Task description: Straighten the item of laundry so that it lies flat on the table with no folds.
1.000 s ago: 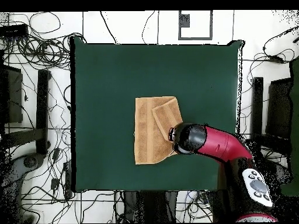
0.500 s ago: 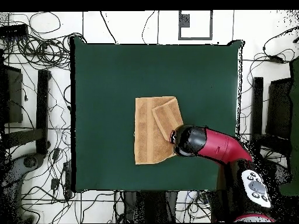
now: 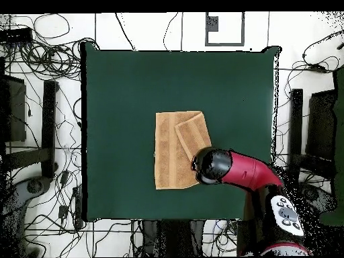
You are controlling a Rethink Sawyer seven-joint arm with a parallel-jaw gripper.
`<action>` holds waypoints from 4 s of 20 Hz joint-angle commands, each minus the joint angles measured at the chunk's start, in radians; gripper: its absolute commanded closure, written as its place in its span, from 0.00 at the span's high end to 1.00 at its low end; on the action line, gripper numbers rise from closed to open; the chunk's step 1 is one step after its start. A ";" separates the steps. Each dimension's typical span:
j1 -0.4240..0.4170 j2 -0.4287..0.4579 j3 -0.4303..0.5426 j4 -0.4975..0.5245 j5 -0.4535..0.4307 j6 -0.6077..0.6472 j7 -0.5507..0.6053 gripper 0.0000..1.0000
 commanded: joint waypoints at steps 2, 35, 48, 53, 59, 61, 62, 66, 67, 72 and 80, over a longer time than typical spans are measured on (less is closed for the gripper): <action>0.024 -0.011 0.005 0.118 -0.031 -0.049 0.136 1.00; 0.102 -0.098 -0.113 0.148 -0.007 -0.053 0.235 1.00; 0.063 -0.024 -0.077 0.047 -0.011 -0.078 0.151 1.00; 0.058 -0.020 -0.072 0.001 -0.018 -0.078 0.133 1.00; 0.055 -0.020 -0.060 -0.025 -0.025 -0.071 0.112 1.00; 0.051 -0.025 -0.050 -0.024 -0.025 -0.068 0.101 1.00; 0.048 -0.026 -0.044 -0.023 -0.025 -0.067 0.094 1.00; 0.038 -0.036 -0.025 -0.030 -0.033 -0.066 0.063 1.00; 0.038 -0.036 -0.022 -0.029 -0.033 -0.067 0.062 1.00; 0.038 -0.056 0.005 -0.008 -0.011 -0.013 0.051 1.00; 0.033 -0.100 0.044 0.058 0.019 0.041 0.037 1.00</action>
